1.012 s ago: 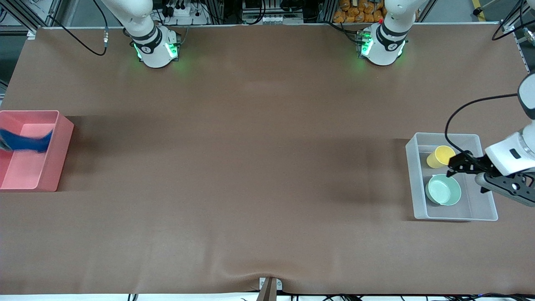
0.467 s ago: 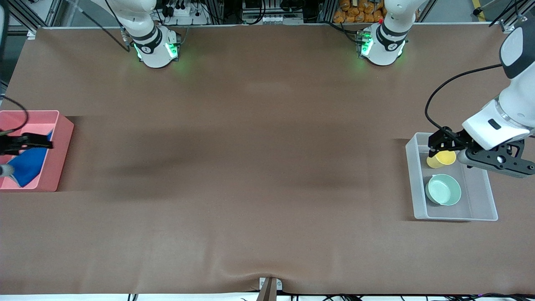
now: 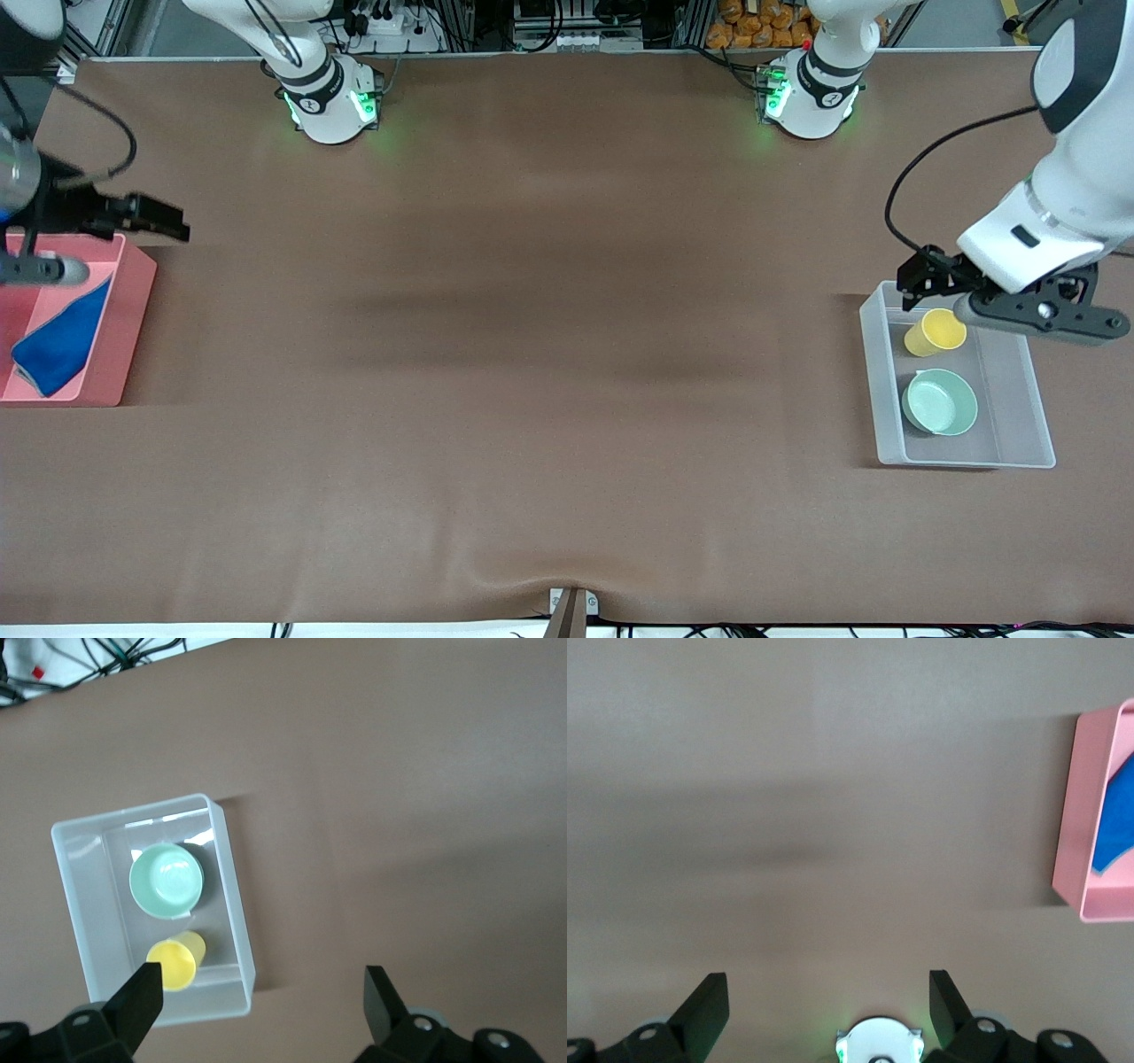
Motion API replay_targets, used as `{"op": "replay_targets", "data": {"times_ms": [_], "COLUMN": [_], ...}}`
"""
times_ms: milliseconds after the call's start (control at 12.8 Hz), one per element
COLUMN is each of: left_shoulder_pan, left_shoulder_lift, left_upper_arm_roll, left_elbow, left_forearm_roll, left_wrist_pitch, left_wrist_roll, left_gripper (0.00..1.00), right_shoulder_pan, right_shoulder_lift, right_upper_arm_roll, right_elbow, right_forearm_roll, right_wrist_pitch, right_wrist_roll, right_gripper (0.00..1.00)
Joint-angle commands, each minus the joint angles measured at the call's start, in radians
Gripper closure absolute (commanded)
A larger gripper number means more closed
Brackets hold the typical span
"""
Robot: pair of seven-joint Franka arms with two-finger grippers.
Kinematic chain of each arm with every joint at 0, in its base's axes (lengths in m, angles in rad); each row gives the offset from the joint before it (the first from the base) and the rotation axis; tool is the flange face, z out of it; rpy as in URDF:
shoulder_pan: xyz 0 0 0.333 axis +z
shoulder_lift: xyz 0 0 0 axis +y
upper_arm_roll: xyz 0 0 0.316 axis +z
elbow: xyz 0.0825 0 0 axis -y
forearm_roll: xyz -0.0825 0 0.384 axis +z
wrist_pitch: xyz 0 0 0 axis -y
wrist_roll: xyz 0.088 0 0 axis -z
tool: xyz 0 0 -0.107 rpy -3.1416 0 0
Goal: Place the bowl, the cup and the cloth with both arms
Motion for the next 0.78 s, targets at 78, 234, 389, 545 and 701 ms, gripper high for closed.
{"op": "replay_targets", "data": {"times_ms": [78,234,389,545,701], "left_shoulder_pan": [-0.241,-0.275,-0.283,-0.323,-0.332], "left_shoulder_lift": [-0.123,-0.158,-0.201,-0.227,-0.23], "left_upper_arm_roll": [0.28,0.348,0.356,0.393,0.405], "left_elbow": [-0.087,-0.126,-0.175,-0.206,-0.204], "left_forearm_roll": [-0.056,-0.123,-0.129,-0.128,-0.128], "left_wrist_pitch": [-0.038,-0.038,-0.038,-0.038,-0.047], "left_wrist_roll": [-0.038,-0.05,-0.07,-0.124,-0.122], "left_gripper": [0.0,0.0,0.0,0.0,0.0], "right_shoulder_pan": [-0.019,-0.009,-0.012,-0.022,-0.022], "right_shoulder_lift": [-0.115,-0.116,-0.116,-0.116,-0.116], "right_upper_arm_roll": [-0.026,-0.069,-0.077,-0.085,-0.088], "right_elbow": [-0.125,-0.119,-0.11,-0.1,-0.099], "right_forearm_roll": [0.032,0.027,-0.008,-0.033,-0.033], "right_wrist_pitch": [0.034,0.039,0.035,0.03,0.03], "right_wrist_roll": [0.013,0.01,-0.004,-0.047,-0.05], "right_gripper": [0.0,0.0,0.0,0.0,0.0]}}
